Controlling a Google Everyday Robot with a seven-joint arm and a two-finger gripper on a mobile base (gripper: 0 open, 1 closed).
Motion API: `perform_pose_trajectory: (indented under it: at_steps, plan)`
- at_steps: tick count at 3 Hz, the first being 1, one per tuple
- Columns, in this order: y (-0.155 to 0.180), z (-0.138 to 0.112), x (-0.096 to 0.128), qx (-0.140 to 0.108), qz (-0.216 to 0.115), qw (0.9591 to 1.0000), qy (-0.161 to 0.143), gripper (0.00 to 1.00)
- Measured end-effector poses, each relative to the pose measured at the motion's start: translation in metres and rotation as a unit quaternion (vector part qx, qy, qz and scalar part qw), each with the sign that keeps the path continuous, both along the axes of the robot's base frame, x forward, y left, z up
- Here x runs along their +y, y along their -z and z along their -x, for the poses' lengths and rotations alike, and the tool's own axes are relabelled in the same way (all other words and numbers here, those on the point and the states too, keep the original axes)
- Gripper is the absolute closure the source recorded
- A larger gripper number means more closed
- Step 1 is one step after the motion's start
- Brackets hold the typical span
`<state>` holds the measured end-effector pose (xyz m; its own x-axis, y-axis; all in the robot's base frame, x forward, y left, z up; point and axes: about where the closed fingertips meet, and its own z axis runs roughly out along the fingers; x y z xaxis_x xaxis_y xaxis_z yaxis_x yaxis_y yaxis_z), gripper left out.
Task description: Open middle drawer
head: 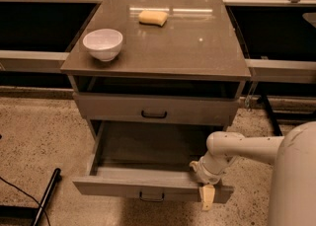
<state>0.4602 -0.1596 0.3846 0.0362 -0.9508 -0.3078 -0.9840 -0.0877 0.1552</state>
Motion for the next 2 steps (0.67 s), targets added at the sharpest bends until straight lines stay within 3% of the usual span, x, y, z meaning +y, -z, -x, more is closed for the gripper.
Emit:
perform_pose_trajectory:
  at_steps: [1, 2]
  plan:
    - [0.0, 0.0, 0.0, 0.0, 0.0, 1.0, 0.0, 0.0]
    - [-0.016, 0.01, 0.008, -0.017, 0.015, 0.9997, -0.003, 0.0]
